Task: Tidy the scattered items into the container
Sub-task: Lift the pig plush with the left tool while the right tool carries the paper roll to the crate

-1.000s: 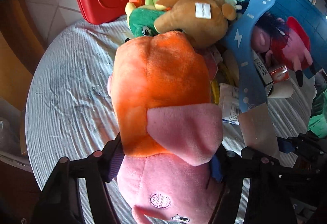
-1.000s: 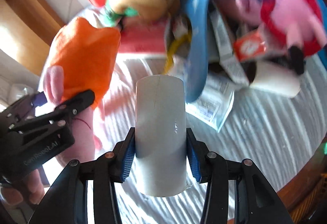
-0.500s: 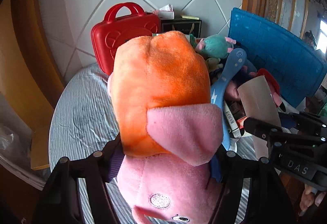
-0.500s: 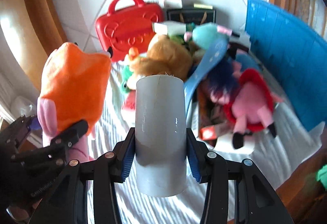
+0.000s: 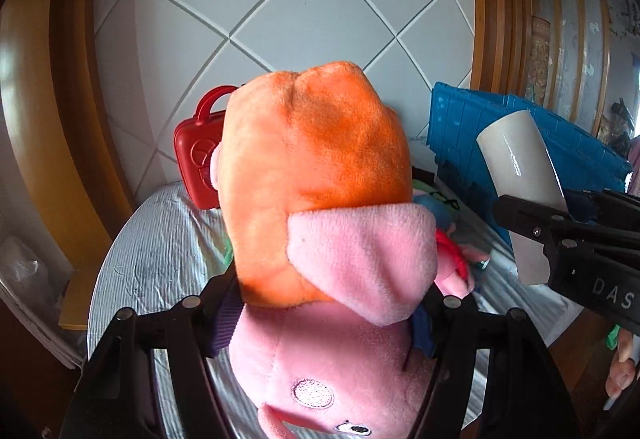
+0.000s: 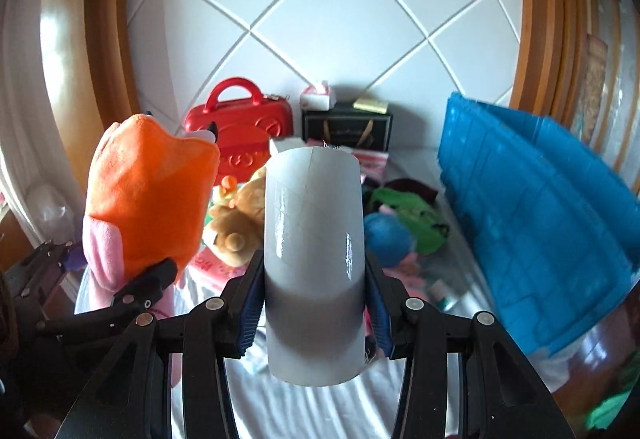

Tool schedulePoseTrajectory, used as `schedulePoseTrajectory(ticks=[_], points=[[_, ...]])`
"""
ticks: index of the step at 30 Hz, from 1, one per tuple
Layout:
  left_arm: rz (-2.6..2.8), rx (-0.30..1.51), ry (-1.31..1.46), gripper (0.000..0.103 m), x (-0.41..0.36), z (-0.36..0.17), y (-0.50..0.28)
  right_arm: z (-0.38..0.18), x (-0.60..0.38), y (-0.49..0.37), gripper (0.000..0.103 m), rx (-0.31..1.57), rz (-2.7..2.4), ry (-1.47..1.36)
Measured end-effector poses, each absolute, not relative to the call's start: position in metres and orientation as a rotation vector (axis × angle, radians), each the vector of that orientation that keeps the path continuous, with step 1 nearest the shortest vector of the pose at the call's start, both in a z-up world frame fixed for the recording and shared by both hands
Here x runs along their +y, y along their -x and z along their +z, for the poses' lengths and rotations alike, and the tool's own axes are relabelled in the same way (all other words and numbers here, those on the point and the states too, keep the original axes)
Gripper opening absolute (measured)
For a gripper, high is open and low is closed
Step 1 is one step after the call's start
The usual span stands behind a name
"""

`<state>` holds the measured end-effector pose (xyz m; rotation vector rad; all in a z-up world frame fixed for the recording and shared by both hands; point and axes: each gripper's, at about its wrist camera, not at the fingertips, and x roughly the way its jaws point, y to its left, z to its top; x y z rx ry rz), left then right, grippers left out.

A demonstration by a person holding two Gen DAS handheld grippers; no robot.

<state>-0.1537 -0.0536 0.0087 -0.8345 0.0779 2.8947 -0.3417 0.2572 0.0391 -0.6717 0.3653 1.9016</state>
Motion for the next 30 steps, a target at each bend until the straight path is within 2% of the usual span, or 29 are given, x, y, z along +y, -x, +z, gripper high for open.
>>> schedulePoseTrajectory(ticks=[4,11,21,30], points=[[2.908,0.057,0.814,0.068,-0.007,0.026,0.143,0.056,0.268,0.296,0.045,0.34,1.896,0.644],[2.884,0.149,0.756,0.068,0.065,0.041,0.141,0.075,0.294,0.23,0.045,0.336,1.843,0.566],[2.823,0.158,0.597,0.068,0.15,0.078,0.193,0.103,0.365,0.15,0.045,0.305,1.699,0.491],[2.721,0.173,0.505,0.068,0.269,0.131,0.247,0.132,0.438,0.048,0.045,0.304,1.531,0.441]])
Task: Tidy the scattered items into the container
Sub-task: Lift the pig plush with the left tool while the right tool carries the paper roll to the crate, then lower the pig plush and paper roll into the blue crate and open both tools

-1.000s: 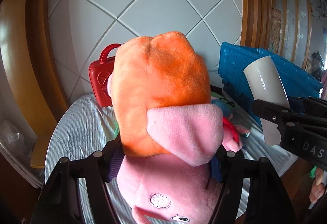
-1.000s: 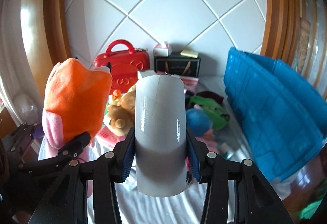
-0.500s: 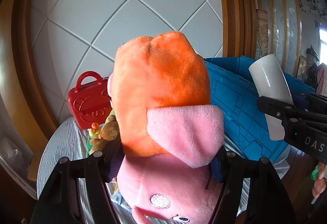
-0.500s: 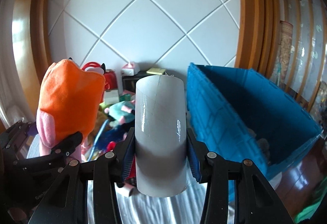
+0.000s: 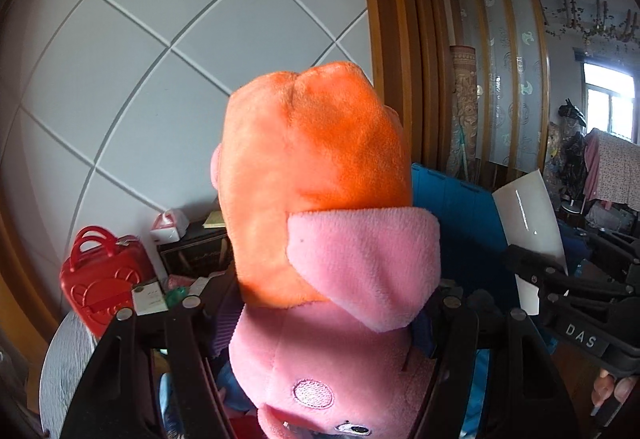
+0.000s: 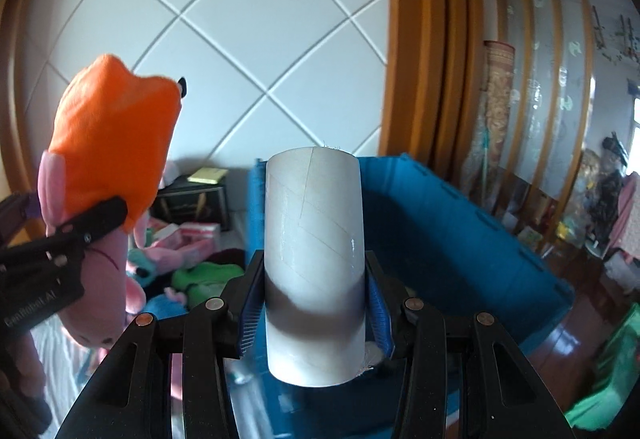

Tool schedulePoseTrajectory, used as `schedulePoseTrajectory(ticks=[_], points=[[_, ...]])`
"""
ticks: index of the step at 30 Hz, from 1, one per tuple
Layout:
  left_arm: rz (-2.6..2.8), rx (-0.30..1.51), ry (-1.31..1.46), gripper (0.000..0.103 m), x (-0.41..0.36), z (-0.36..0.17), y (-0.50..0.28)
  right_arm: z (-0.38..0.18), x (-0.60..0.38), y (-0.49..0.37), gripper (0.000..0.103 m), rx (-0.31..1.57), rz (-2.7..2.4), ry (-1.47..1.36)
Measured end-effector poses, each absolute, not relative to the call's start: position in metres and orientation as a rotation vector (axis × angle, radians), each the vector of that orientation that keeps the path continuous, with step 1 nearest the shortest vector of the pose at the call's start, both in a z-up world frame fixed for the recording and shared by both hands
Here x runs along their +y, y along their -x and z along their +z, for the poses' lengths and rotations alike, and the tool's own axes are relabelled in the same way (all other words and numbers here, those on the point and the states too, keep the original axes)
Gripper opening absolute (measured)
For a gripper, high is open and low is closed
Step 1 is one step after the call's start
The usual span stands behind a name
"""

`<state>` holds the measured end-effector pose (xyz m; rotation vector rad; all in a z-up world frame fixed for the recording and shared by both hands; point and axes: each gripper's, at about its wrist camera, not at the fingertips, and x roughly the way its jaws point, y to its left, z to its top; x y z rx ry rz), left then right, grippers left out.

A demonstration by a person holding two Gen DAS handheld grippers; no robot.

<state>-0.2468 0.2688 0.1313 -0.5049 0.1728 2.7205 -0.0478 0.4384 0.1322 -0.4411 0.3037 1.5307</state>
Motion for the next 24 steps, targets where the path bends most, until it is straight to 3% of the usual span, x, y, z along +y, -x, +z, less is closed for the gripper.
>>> schedulePoseTrajectory(ticks=[9,13,20,24], points=[[2.626,0.099,0.871,0.068,0.444,0.11,0.353,0.122,0.589,-0.082,0.045,0.31,1.481,0.588],[2.571,0.099,1.232,0.068,0.495,0.058,0.411,0.088,0.671,-0.119,0.045,0.455,1.507,0.735],[2.467,0.166,1.75,0.068,0.516,-0.054,0.476,0.001,0.763,-0.123,0.045,0.604,1.498,1.022],[2.324,0.22,2.011,0.068,0.515,-0.117,0.487,-0.062,0.793,-0.133,0.045,0.826,1.471,1.155]])
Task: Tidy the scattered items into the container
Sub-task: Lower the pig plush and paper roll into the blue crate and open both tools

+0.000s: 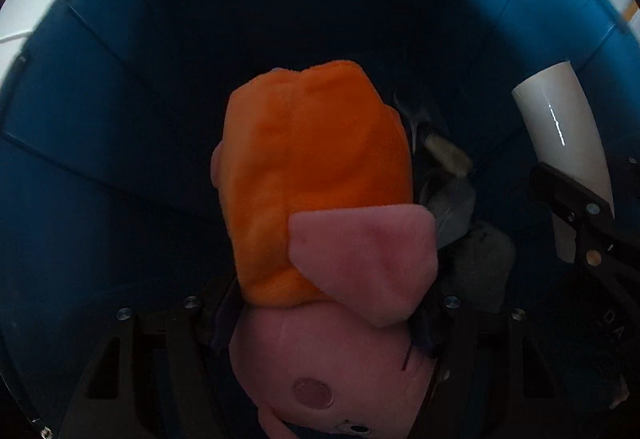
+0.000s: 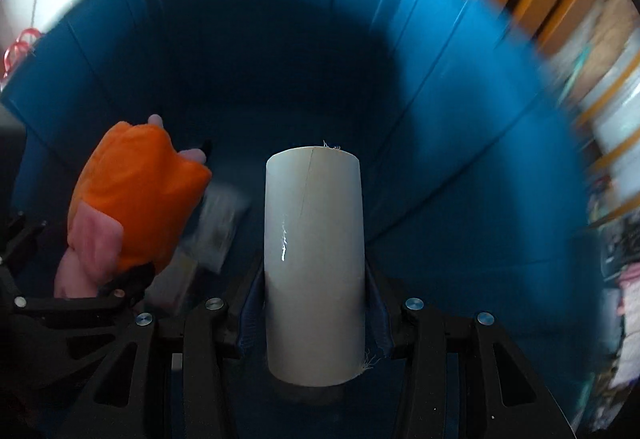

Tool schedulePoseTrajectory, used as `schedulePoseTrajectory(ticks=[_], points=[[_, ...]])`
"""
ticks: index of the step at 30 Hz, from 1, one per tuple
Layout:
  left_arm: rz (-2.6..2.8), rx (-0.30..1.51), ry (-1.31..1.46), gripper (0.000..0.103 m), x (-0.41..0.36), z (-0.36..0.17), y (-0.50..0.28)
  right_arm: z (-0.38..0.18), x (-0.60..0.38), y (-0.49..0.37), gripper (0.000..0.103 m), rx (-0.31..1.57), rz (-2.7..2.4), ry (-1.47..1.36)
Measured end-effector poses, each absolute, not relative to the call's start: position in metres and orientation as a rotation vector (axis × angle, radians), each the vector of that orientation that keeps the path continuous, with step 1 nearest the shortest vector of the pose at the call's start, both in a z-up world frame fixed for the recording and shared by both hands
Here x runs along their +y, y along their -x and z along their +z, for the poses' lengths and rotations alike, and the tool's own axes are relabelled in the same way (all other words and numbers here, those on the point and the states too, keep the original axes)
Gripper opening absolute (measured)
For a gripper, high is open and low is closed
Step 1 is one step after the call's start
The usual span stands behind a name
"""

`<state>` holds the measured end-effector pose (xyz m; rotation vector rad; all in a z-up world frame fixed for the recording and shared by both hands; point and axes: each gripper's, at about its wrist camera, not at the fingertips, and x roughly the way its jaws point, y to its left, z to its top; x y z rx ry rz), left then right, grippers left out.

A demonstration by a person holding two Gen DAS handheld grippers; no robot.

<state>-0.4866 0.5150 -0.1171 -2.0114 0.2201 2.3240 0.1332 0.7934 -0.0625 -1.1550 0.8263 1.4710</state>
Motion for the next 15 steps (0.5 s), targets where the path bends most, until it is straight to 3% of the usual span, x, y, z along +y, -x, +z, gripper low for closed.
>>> schedulePoseTrajectory(ticks=[7,15], points=[[2.215,0.28,2.141,0.07,0.518,-0.162,0.486,-0.141,0.805,-0.136,0.045,1.045,1.364,1.31],[2.191,0.344,2.168,0.071,0.545,-0.171,0.484,-0.15,0.808,-0.134,0.045,1.043,1.32,1.286]])
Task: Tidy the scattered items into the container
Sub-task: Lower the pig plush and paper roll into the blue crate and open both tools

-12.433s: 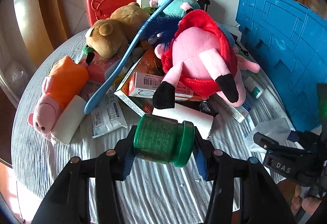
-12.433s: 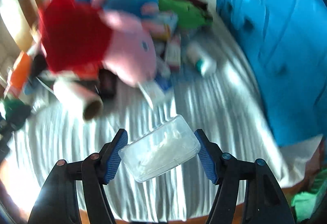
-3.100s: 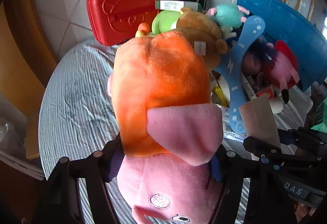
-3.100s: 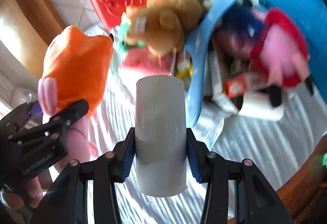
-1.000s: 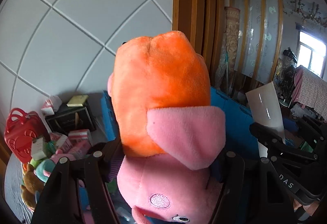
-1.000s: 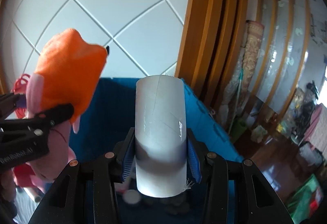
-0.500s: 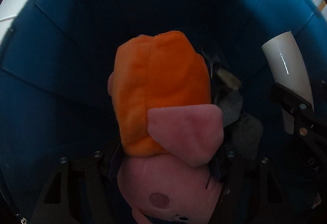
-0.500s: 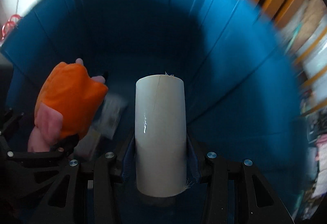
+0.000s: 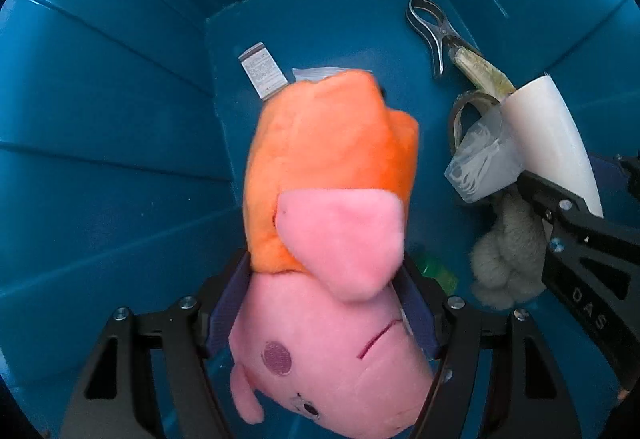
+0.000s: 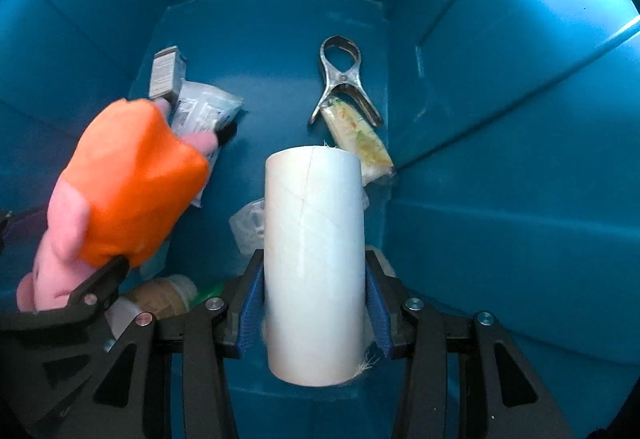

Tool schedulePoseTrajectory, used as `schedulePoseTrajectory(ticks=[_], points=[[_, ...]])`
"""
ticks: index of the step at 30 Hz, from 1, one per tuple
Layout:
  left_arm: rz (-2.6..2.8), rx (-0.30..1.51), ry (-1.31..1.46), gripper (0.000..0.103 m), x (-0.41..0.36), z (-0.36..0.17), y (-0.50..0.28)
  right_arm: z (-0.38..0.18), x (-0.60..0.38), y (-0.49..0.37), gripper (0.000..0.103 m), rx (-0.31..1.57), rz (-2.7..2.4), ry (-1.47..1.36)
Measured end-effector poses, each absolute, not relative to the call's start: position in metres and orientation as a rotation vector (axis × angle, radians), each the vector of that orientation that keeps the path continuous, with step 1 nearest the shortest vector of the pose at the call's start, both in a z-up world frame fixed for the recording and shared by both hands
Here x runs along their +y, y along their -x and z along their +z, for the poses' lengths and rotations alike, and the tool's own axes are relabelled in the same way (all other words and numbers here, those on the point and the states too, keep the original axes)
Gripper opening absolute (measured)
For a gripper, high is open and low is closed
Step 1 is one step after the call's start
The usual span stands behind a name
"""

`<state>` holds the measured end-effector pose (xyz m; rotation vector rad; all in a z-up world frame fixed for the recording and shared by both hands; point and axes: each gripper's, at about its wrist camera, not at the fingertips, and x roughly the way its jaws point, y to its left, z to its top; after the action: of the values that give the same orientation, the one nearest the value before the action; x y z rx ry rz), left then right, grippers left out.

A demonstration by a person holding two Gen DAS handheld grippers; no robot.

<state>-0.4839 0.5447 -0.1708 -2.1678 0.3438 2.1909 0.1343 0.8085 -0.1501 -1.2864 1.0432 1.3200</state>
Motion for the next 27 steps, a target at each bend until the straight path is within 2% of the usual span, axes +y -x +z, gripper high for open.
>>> schedulePoseTrajectory(ticks=[11,15,17,22,24,26,27], points=[[2.258,0.309,2.133,0.082,0.538,-0.149,0.483,-0.132,0.823,-0.108,0.045,1.055,1.393,1.211],[2.326,0.311,2.094,0.083,0.532,-0.127,0.469,-0.13,0.824,-0.103,0.045,1.082,1.456,1.185],[2.347,0.312,2.067,0.084,0.531,-0.12,0.464,-0.126,0.825,-0.099,0.05,1.08,1.484,1.179],[2.348,0.303,2.057,0.084,0.53,-0.116,0.457,-0.105,0.823,-0.095,0.055,1.002,1.499,1.166],[2.349,0.301,2.041,0.084,0.531,-0.111,0.454,-0.098,0.82,-0.095,0.062,0.97,1.461,1.194],[2.362,0.281,2.025,0.084,0.53,-0.102,0.45,-0.093,0.818,-0.097,0.076,0.945,1.425,1.22],[2.377,0.268,2.011,0.084,0.528,-0.095,0.447,-0.087,0.816,-0.098,0.078,0.931,1.419,1.226]])
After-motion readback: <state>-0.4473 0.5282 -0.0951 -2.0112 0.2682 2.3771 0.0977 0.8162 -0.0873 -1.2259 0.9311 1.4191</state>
